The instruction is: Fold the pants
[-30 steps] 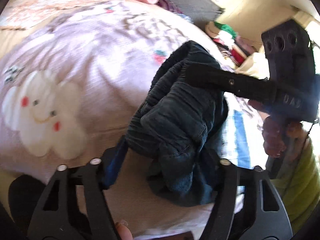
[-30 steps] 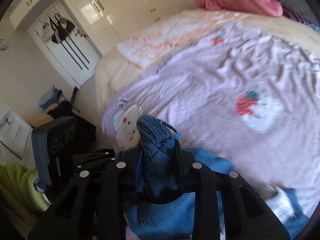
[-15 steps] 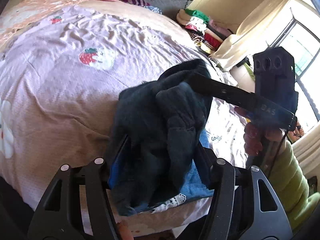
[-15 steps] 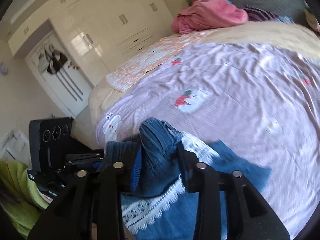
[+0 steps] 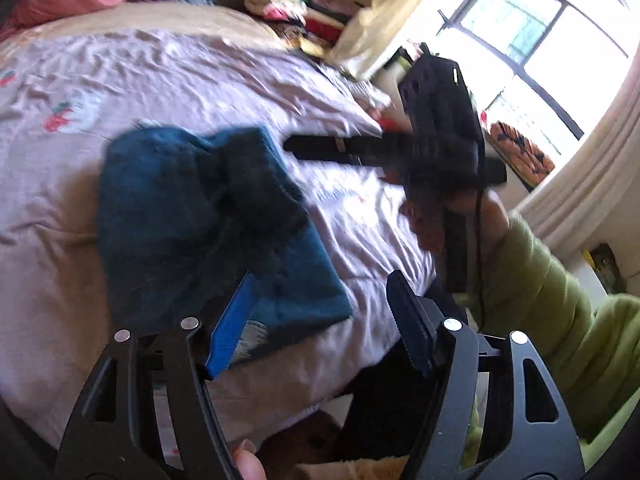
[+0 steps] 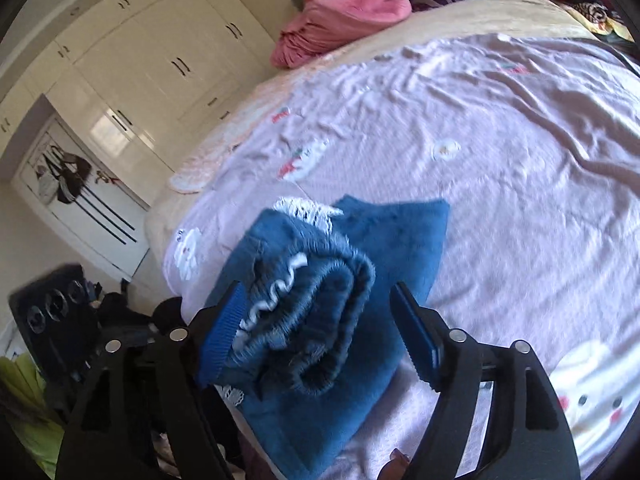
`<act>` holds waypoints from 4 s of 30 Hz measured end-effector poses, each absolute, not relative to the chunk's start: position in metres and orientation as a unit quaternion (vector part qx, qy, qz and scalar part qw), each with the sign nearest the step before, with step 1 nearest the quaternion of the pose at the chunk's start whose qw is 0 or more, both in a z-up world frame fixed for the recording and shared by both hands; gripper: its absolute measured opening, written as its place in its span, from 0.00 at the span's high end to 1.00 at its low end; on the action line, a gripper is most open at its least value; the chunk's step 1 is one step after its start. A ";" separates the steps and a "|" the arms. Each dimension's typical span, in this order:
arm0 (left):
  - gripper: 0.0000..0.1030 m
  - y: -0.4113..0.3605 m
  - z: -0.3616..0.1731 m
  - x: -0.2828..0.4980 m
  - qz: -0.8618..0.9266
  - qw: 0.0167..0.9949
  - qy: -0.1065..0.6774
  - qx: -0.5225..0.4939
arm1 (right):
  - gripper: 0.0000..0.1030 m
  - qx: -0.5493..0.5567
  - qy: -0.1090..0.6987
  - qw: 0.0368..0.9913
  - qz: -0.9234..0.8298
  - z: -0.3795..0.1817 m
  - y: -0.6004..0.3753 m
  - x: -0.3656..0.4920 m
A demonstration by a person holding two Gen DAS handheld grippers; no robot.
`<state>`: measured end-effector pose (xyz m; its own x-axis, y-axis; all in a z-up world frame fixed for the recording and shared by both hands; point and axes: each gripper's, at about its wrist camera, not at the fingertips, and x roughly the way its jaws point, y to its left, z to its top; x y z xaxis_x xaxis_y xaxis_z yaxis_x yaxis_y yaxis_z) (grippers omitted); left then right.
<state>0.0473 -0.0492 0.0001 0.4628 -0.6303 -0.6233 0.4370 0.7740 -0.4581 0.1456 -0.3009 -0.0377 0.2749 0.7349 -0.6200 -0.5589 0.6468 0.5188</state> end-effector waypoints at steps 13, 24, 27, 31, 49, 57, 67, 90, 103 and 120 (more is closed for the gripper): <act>0.42 -0.039 -0.021 0.072 -0.124 0.892 0.435 0.005 | 0.63 0.039 0.484 0.789 0.377 -0.056 -0.263 0.130; 0.42 -0.041 -0.039 0.064 -0.138 0.880 0.454 0.003 | 0.57 0.089 0.485 0.794 0.357 -0.081 -0.295 0.111; 0.41 -0.040 -0.031 0.059 -0.137 0.885 0.444 0.002 | 0.52 0.110 0.487 0.789 0.359 -0.080 -0.300 0.111; 0.41 -0.040 -0.020 0.056 -0.138 0.892 0.431 0.001 | 0.43 0.113 0.471 0.801 0.352 -0.061 -0.309 0.107; 0.53 -0.076 -0.022 0.043 -0.233 0.868 0.438 0.014 | 0.39 -0.049 0.478 0.781 0.399 -0.027 -0.199 0.186; 0.54 -0.079 -0.041 0.040 -0.251 0.853 0.457 0.025 | 0.85 -0.098 0.489 0.766 0.405 -0.052 -0.176 0.183; 0.54 -0.071 -0.039 0.045 -0.245 0.855 0.458 0.010 | 1.00 -0.152 0.424 0.811 0.372 -0.035 -0.146 0.188; 0.54 -0.076 -0.040 0.043 -0.238 0.855 0.461 0.010 | 0.66 -0.114 0.438 0.810 0.373 -0.032 -0.191 0.146; 0.54 -0.079 -0.039 0.041 -0.231 0.857 0.461 0.013 | 0.59 -0.081 0.459 0.819 0.334 -0.059 -0.203 0.154; 0.51 -0.071 -0.020 0.027 -0.219 0.866 0.449 0.012 | 0.37 -0.022 0.402 0.859 0.315 -0.002 -0.258 0.116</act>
<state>0.0268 -0.0708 -0.0198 0.5006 -0.3674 -0.7839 0.3896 0.9042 -0.1750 0.1162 -0.2575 -0.0015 0.4780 0.5227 -0.7059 -0.5588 0.8010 0.2147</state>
